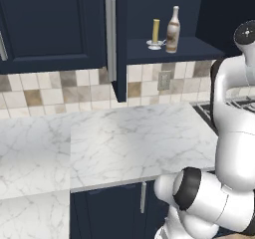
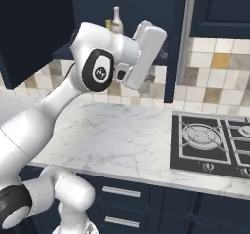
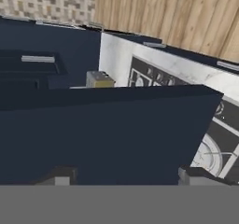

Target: Get the candle and the liquor from the cabinet and move them to the dining counter.

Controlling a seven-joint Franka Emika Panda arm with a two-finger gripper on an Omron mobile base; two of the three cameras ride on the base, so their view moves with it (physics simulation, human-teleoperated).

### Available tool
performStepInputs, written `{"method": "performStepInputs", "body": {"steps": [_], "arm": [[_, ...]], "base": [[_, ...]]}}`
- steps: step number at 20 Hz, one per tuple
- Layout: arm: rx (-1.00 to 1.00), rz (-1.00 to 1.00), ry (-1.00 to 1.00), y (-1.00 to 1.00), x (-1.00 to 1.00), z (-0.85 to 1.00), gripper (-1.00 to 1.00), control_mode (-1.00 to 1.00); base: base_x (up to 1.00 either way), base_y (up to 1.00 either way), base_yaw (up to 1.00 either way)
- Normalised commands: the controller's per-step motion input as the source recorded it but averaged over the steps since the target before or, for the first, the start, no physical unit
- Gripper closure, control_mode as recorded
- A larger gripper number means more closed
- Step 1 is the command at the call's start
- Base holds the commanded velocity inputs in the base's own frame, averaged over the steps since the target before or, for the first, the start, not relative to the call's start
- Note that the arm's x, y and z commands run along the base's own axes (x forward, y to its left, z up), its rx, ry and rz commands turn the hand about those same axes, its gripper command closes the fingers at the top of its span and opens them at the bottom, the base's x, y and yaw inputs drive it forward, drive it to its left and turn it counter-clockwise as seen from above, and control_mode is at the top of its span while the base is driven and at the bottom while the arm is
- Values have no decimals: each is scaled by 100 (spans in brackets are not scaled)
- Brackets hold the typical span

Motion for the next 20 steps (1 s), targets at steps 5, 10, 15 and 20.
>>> {"method": "performStepInputs", "body": {"steps": [5, 10, 15, 20], "arm": [[-3, 15, -3, 64, 0, -4, -100, -100], [-6, 35, 0, 67, 0, 3, -100, -100], [-5, 55, 7, 57, -15, 11, -100, -100], [-12, 73, 7, 47, -19, 15, -100, -100]], "base": [[0, 0, 0], [0, 0, 0], [0, 0, 0], [0, 0, 0]]}}
